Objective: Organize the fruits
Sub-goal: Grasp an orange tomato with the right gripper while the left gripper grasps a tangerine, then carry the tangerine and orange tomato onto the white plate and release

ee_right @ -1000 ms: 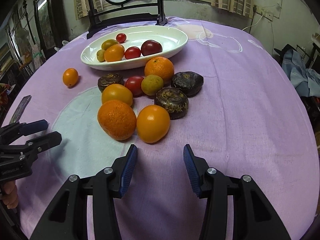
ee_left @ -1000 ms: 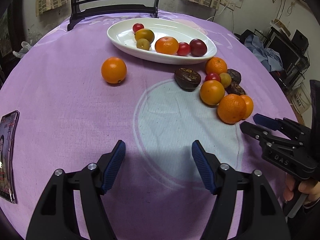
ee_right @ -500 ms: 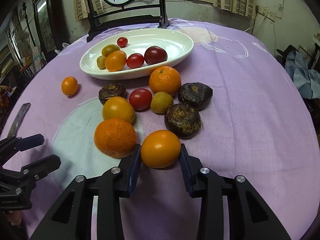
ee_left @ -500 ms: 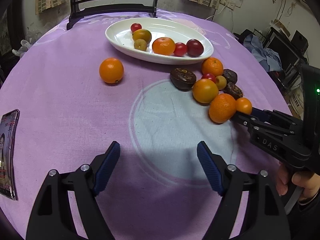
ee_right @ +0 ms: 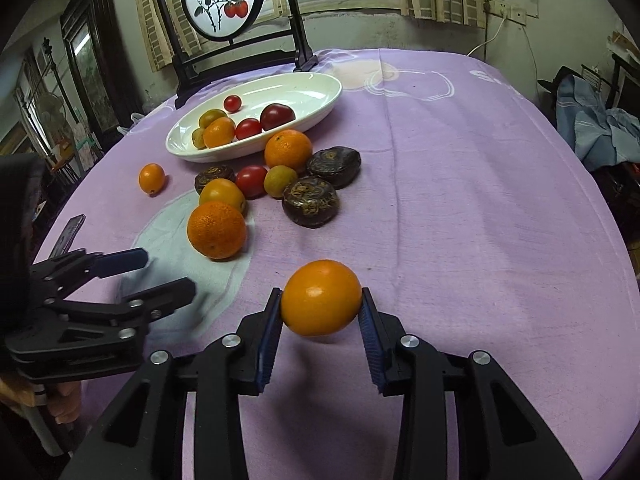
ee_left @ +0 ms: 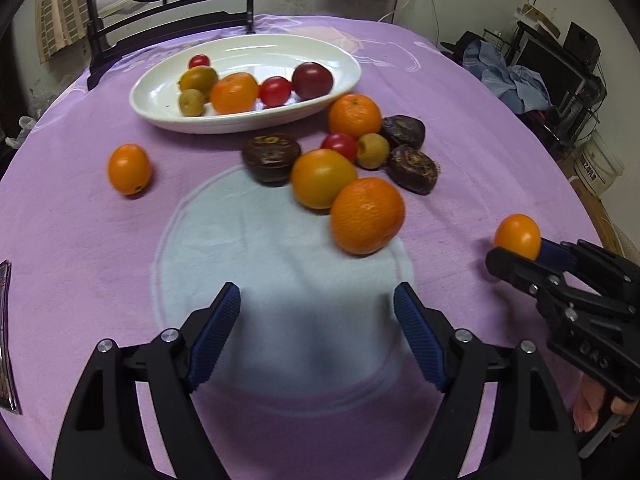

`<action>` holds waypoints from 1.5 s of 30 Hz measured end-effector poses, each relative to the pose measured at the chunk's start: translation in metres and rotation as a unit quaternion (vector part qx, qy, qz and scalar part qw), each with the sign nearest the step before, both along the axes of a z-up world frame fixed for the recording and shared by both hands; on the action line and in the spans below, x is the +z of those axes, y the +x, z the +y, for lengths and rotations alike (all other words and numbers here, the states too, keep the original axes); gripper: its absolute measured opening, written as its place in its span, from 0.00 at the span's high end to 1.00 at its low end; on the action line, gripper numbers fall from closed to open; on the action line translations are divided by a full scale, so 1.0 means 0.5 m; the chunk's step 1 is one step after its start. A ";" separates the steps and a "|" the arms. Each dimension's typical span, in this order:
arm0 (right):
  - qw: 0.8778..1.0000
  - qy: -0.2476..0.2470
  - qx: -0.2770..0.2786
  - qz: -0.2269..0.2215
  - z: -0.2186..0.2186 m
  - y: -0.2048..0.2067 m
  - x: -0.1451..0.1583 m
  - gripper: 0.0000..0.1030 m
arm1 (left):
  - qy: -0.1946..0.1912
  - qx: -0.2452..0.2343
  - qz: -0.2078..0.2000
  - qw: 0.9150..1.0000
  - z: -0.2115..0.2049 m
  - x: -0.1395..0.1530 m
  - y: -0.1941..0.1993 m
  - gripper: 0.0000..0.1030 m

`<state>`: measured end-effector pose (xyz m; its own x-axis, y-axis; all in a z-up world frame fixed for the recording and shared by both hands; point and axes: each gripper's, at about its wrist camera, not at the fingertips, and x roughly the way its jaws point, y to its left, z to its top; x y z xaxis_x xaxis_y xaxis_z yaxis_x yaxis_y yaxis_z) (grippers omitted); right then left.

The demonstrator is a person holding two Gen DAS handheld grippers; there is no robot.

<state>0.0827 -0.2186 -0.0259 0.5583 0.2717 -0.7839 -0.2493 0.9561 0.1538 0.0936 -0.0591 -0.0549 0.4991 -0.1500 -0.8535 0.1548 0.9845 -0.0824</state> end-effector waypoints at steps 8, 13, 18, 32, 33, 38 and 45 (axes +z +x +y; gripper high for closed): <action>1.000 0.025 -0.008 0.012 -0.047 0.000 -0.017 0.63 | 0.021 -0.002 0.004 1.000 -0.060 -0.013 0.048 0.25; 0.998 0.048 -0.003 0.027 -0.057 0.010 -0.030 0.63 | 0.032 0.004 0.002 0.999 -0.074 -0.017 0.077 0.28; 0.998 0.050 -0.001 0.027 -0.057 0.008 -0.031 0.63 | 0.044 0.010 -0.010 0.999 -0.071 -0.015 0.085 0.45; 0.999 0.014 -0.003 0.028 -0.028 0.006 -0.023 0.63 | 0.010 -0.017 -0.014 1.000 0.006 0.011 -0.016 0.59; 1.000 0.013 -0.002 0.027 -0.024 0.005 -0.019 0.63 | 0.002 -0.016 -0.012 1.000 0.021 0.015 -0.021 0.59; 1.000 0.003 0.007 0.010 0.005 0.005 0.012 0.63 | -0.025 -0.004 -0.029 0.999 0.090 0.055 -0.040 0.59; 0.999 -0.011 0.034 -0.014 0.067 0.032 0.057 0.63 | -0.037 -0.013 -0.055 0.998 0.134 0.114 -0.009 0.59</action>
<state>0.0987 -0.1852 0.0026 0.5613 0.2933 -0.7739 -0.3180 0.9397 0.1255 0.0894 0.0077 0.0020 0.5843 -0.2245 -0.7799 0.1930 0.9719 -0.1351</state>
